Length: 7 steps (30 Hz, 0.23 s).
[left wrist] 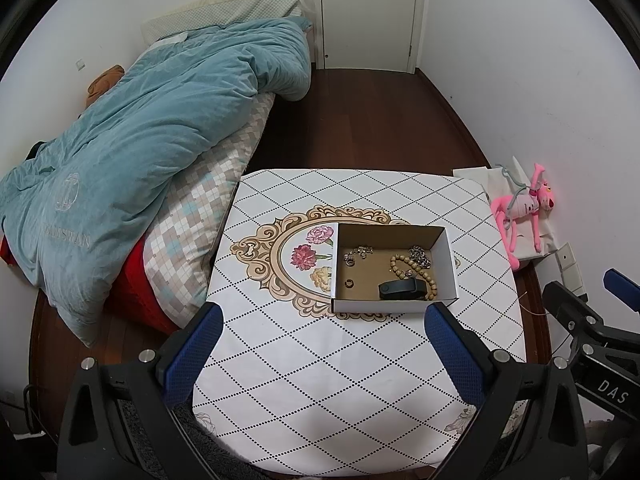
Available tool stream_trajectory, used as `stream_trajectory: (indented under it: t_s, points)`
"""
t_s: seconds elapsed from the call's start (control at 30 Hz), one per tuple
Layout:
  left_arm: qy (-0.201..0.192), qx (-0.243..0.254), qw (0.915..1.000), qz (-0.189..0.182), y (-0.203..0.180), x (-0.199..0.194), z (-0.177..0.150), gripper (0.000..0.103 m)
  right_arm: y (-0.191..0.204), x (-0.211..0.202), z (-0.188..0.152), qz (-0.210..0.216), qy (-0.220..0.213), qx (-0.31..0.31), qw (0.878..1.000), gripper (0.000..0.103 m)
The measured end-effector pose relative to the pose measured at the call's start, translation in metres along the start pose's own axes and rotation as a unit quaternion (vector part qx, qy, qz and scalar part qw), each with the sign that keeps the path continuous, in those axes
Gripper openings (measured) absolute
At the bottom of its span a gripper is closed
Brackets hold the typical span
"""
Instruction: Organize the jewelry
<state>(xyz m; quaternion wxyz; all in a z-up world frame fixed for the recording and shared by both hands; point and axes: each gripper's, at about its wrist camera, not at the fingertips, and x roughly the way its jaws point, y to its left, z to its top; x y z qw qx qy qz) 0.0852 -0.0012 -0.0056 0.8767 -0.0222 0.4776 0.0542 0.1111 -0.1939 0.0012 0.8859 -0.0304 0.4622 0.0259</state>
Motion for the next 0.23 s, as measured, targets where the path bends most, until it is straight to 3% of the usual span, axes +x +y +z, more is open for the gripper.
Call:
stream_trajectory:
  t_s: [0.23]
  points:
    - [-0.004,-0.003,1.0,-0.006,0.005,0.0001,-0.0025,0.103,0.0006,0.0014,-0.0025,0.0,0.002,0.0,1.0,0.103]
